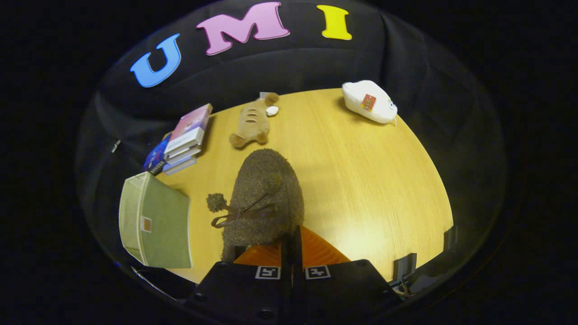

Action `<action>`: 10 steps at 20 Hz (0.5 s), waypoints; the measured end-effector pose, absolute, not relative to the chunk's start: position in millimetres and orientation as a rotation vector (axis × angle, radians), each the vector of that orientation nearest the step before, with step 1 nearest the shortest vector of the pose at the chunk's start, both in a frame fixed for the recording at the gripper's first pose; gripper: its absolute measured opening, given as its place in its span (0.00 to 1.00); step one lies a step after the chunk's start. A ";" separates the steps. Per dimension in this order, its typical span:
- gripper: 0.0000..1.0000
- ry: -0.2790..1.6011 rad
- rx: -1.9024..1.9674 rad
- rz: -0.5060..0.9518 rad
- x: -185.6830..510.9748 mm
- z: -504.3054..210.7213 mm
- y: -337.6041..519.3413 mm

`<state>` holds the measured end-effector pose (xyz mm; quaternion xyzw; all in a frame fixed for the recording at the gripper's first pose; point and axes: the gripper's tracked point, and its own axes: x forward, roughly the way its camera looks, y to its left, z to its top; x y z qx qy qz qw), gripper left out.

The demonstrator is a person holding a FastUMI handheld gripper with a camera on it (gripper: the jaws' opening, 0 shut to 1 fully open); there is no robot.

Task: Open the storage box then place both shoes into the box .Put the left shoe in first, then the right shoe, with the right side of both shoes facing outward in a uniform manner.

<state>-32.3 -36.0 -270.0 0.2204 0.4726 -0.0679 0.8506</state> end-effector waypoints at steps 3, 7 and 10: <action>0.05 0.955 0.502 -0.053 -8.4 -218.2 15.2; 0.05 0.942 0.584 0.043 16.6 -167.2 91.5; 0.05 0.951 0.605 0.085 30.6 -149.5 142.7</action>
